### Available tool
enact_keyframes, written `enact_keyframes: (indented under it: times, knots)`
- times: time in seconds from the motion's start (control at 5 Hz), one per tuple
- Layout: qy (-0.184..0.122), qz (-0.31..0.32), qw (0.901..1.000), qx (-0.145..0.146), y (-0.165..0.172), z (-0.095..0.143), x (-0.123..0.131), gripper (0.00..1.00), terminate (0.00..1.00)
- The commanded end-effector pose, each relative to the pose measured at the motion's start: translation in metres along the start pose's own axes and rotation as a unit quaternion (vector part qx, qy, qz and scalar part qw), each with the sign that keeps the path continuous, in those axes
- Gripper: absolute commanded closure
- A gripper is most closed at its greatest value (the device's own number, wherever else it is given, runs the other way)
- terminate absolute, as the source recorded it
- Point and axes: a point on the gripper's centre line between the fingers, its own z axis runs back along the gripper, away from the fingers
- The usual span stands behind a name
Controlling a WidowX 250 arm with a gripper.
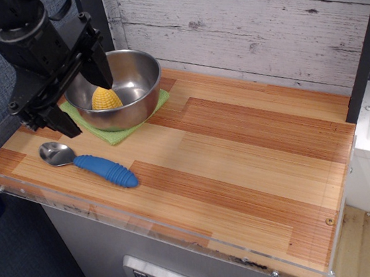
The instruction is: Move the blue spoon on the right side of a table counter. Place it down next to a shiny bowl.
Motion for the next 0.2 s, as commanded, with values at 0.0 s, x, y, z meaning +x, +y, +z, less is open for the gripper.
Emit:
enact_keyframes:
  times: [0.0]
  knots:
    - [-0.010,0.002,0.9998,-0.014,0.0008,0.0109,-0.0122,0.00,1.00]
